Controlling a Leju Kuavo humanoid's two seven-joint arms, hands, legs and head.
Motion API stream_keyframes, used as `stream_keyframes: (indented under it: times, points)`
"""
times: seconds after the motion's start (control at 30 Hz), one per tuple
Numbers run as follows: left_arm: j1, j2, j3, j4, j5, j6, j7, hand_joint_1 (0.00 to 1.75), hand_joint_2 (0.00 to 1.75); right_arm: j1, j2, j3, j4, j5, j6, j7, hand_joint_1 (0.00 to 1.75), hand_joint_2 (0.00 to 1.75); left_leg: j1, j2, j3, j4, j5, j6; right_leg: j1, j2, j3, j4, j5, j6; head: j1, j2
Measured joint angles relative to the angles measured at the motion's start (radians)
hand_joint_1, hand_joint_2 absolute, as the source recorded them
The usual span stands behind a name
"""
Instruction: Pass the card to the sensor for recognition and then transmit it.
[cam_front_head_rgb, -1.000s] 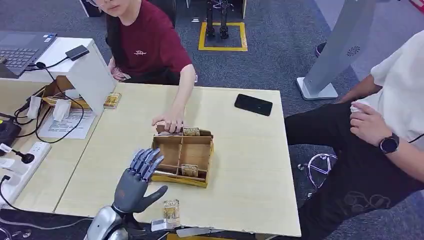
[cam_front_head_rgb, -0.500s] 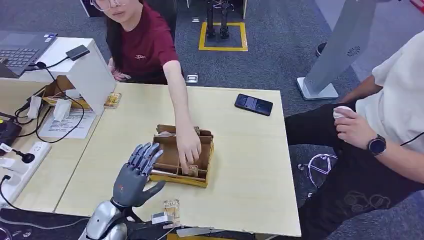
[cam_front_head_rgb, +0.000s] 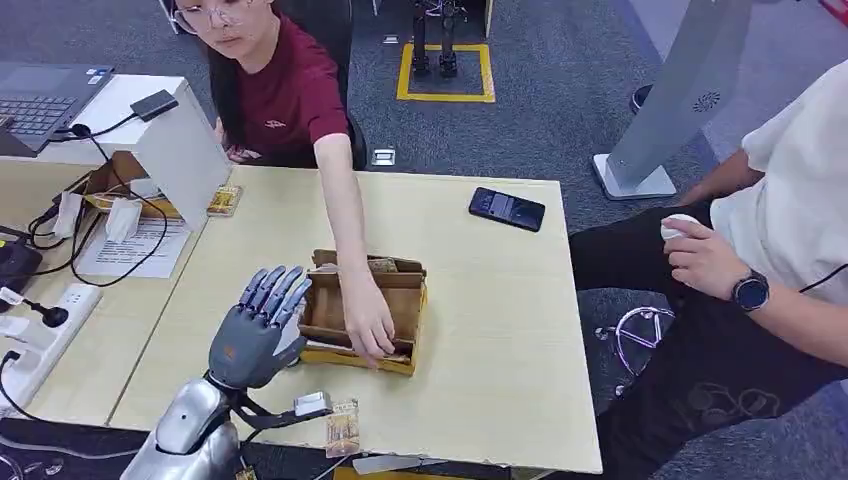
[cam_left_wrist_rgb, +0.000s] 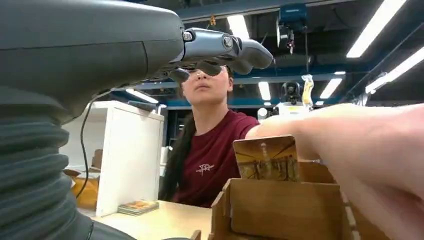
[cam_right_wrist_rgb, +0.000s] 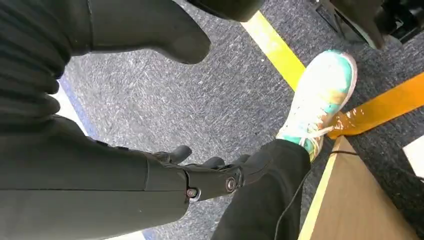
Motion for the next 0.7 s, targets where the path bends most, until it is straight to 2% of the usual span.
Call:
stream_keyframes:
  times: [0.13,0.7]
  points:
    - [-0.008,-0.004,0.013,0.011,-0.014,0.000,0.016,0.00,1.75,0.000,0.000,-0.004,0.000,0.006,0.003,-0.003,0.00,1.75,0.000,0.000,0.000,0.000,0.000,0.000,0.000,0.000,0.000,0.000,0.000,0.000,0.000,0.000]
    - [-0.015,-0.014,0.019,0.026,-0.011,0.000,0.018,0.00,1.75,0.000,0.000,-0.011,0.000,0.017,0.003,-0.004,0.00,1.75,0.000,0.000,0.000,0.000,0.000,0.000,0.000,0.000,0.000,0.000,0.000,0.000,0.000,0.000]
